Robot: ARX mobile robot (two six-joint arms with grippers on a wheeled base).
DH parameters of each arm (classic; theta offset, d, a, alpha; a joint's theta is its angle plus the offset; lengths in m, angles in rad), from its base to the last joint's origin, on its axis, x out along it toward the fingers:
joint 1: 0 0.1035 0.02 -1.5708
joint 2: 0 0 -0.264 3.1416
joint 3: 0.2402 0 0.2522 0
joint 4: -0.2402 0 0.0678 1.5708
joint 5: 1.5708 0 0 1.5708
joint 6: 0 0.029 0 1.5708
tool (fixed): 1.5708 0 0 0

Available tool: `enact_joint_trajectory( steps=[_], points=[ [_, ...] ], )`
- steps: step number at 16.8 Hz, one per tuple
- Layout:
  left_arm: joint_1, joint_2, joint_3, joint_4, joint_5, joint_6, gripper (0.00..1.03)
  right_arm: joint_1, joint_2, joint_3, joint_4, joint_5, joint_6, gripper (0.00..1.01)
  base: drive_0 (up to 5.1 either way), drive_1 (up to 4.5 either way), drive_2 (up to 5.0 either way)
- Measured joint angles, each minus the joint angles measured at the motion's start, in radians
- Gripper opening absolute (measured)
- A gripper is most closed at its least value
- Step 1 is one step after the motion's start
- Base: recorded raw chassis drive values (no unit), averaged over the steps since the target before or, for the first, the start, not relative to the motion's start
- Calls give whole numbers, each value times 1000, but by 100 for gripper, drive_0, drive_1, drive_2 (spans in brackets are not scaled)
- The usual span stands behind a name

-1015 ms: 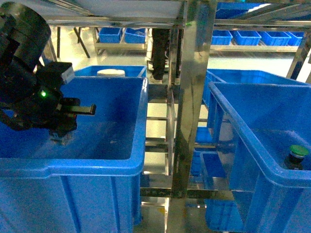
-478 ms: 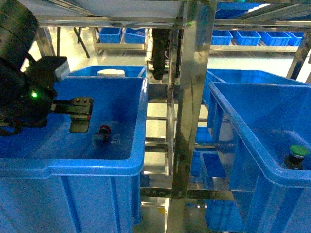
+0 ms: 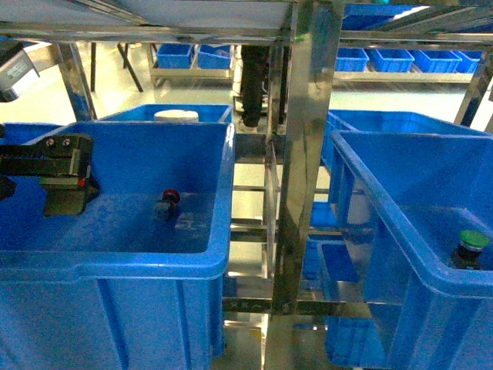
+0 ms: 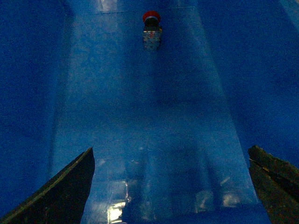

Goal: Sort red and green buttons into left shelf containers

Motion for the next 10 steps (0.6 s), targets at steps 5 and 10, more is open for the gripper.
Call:
enact_joint_trajectory(
  steps=[5, 10],
  points=[
    [-58, -237, -177, 165, -97, -61, 98, 0, 0, 0, 0, 0, 0, 98, 0, 0, 0],
    [-54, -220, -193, 233, -111, -62, 97, 18, 50, -17, 110, 35, 20, 95, 0, 0, 0]
  ],
)
